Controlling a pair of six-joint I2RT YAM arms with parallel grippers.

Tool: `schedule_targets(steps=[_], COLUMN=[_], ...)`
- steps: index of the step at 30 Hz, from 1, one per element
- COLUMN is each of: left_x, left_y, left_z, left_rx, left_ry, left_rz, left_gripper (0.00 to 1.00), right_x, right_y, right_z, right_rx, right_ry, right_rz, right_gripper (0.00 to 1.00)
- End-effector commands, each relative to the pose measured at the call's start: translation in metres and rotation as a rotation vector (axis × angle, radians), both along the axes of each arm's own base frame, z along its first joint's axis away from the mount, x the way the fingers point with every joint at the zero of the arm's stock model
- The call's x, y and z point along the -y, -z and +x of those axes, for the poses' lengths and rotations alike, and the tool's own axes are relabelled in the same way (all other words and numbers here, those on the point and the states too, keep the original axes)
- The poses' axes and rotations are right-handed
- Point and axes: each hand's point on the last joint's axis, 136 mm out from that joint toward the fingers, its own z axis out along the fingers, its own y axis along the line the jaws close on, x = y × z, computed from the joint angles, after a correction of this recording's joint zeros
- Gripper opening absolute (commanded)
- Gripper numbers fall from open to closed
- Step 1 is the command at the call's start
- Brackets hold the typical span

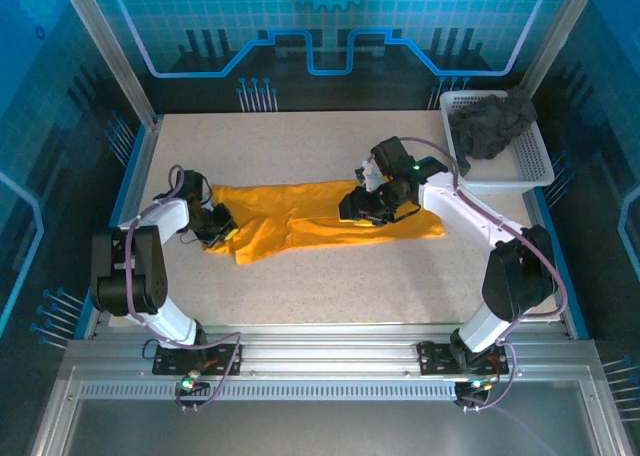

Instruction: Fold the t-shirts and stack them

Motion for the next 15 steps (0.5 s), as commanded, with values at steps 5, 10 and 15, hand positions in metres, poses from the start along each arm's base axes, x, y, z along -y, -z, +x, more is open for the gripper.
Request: schedule_targets(steps=[5, 10, 15], left_x=[-0.01, -0.015, -0.017], left_y=[-0.028, -0.046, -0.054], left_z=[0.003, 0.012, 0.029], left_rx=[0.014, -0.022, -0.058], left_ry=[-0.03, -0.068, -0.066], left_rz=[0.044, 0.048, 0.039], left_gripper=[0.0, 0.0, 0.0], right_x=[-0.002, -0.001, 0.001], right_y=[-0.001, 0.001, 0.001], right_z=[-0.003, -0.003, -0.003], right_rx=[-0.003, -0.007, -0.009], right_ry=[-0.012, -0.013, -0.011], right_rz=[0.003, -0.001, -0.002], right_gripper=[0.49, 0.49, 0.49])
